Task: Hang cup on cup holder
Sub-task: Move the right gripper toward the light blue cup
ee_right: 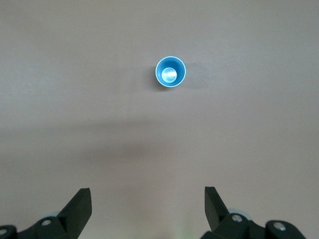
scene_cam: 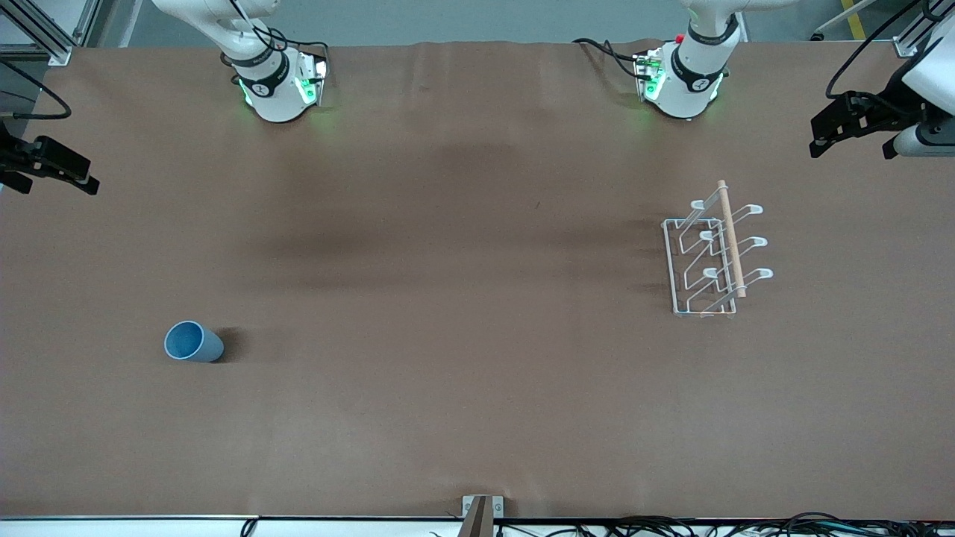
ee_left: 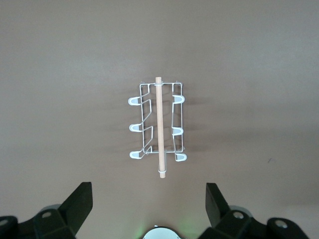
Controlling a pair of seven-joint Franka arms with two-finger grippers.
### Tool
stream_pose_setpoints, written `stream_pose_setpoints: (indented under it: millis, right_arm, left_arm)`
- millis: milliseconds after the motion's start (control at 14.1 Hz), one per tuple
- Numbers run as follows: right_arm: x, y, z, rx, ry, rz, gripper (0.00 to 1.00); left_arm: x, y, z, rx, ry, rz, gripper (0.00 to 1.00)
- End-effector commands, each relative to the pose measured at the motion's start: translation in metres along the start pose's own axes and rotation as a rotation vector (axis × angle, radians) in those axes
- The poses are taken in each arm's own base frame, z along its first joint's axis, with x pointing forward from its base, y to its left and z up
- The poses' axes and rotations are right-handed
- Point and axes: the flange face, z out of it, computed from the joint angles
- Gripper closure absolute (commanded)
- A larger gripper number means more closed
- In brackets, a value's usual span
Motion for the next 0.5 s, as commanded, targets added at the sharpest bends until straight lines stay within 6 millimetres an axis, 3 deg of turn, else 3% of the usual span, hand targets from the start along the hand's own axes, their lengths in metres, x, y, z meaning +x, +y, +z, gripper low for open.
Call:
stream_pose_setpoints:
  millis: [0, 427]
  right_arm:
    - [0.0017, 0.0006, -0.0023, -0.005, 0.005, -0.006, 0.00]
    - [0.0017, 0.0000, -0.0030, 0.015, 0.008, -0.006, 0.00]
  left_arm:
    - [-0.0021, 0.0000, -0.0012, -0.011, 0.011, 0.017, 0.00]
    - [0.0004, -0.0018, -0.0016, -0.012, 0.013, 0.016, 0.00]
